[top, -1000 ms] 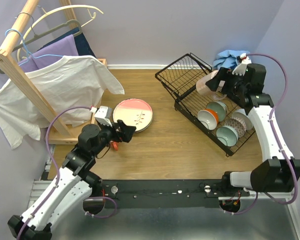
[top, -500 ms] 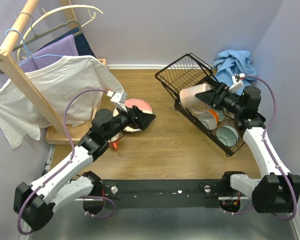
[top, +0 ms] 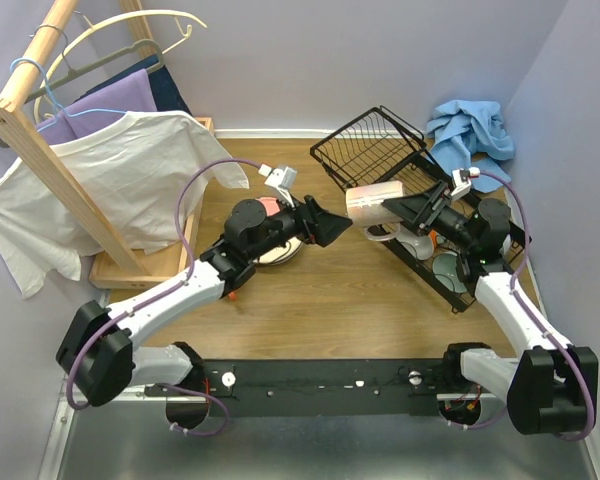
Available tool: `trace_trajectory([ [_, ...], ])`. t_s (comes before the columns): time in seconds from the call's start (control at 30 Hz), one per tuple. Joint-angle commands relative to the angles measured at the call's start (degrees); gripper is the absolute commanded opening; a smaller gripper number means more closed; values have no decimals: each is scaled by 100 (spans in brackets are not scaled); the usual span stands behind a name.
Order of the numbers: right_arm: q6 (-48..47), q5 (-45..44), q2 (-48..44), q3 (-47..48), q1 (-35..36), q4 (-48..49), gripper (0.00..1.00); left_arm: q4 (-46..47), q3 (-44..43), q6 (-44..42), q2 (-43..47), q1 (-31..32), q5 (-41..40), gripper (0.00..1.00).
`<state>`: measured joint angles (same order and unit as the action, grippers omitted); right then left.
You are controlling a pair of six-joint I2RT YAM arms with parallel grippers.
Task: Unload the mixed dishes from the dish rack
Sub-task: Pick up the cup from the dish rack, then place the cup at the center of the board.
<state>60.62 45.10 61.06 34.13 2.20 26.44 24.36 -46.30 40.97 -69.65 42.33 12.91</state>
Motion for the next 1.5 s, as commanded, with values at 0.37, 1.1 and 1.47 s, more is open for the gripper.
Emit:
trace_trajectory([
  [0.37,1294,289,169,-442,290,2208,40,1518,-415,1000,-1121,250,669,72],
  [1.1,918,17,285,-724,316,1929,100,2119,59,1432,-640,-66,775,0],
  [1.47,416,-230,406,-522,308,1400,100,-149,455,0,829,-225,204,0],
])
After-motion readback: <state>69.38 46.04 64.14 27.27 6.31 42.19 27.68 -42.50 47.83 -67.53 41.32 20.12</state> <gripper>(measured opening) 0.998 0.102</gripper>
